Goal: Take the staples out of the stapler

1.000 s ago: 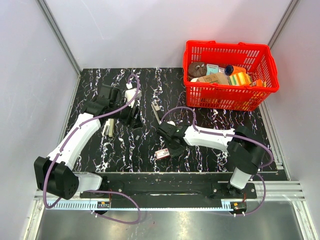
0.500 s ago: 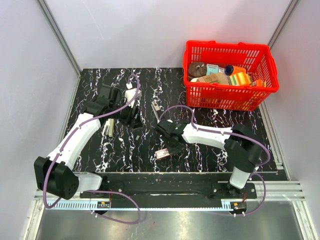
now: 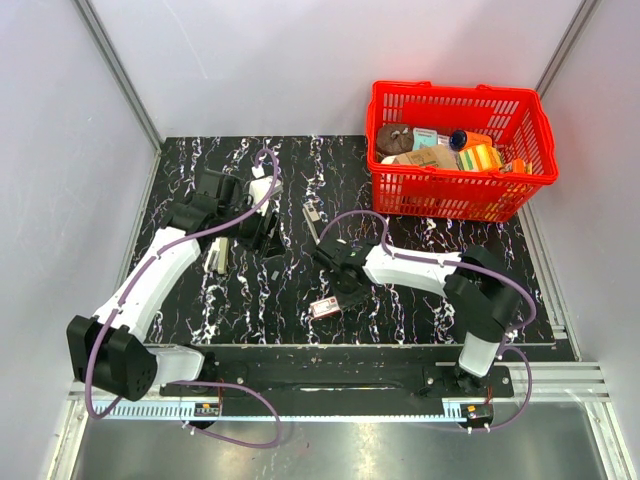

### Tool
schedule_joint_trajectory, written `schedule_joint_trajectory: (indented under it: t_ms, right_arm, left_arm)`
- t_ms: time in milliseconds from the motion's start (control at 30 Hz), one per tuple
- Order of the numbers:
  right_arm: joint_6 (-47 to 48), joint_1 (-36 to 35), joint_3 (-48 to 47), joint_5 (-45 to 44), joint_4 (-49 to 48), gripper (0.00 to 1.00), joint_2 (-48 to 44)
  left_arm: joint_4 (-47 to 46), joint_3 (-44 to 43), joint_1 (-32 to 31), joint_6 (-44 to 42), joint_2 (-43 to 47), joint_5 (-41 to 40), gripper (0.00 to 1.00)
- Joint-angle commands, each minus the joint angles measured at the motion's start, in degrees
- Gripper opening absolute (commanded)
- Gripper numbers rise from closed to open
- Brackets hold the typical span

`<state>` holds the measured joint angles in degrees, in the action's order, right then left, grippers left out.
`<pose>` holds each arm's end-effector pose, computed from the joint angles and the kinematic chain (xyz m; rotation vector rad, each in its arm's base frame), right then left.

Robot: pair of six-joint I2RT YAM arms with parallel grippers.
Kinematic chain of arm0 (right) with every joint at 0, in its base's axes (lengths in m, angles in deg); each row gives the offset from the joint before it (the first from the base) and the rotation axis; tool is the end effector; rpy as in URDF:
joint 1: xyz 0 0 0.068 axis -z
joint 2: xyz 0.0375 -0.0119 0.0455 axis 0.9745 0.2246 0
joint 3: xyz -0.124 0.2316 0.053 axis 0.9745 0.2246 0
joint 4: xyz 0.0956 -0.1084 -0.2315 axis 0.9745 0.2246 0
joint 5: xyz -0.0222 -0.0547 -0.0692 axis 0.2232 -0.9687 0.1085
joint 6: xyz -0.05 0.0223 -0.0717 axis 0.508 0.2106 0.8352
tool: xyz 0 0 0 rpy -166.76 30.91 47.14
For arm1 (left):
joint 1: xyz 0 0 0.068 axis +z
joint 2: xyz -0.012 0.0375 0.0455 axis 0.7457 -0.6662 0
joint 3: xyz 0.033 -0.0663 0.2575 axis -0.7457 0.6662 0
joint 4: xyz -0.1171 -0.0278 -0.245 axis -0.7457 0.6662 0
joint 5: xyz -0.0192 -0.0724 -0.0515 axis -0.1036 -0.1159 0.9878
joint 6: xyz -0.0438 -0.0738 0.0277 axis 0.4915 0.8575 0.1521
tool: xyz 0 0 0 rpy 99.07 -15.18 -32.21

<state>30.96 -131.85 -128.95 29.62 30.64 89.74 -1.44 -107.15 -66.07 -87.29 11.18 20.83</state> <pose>0.2089 0.2885 0.1189 -0.6949 2.8194 0.1846 0.2669 -0.1316 0.2795 0.8339 2.2663 -0.7540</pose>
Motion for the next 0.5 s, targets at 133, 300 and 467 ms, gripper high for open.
schedule_joint_trajectory:
  t_ms: [133, 300, 467]
  right_arm:
    - [0.8, 0.3, -2.4, 1.6, -1.2, 0.0, 1.3]
    - [0.8, 0.3, -2.6, 1.6, -1.2, 0.0, 1.4]
    - [1.1, 0.3, -2.8, 1.9, -1.0, 0.08, 1.8]
  left_arm:
    - [-0.5, 0.1, 0.1, -1.4, 2.2, 0.0, 0.66]
    - [-0.5, 0.1, 0.1, -1.4, 2.3, 0.1, 0.66]
    - [-0.5, 0.1, 0.2, -1.4, 2.4, 0.1, 0.66]
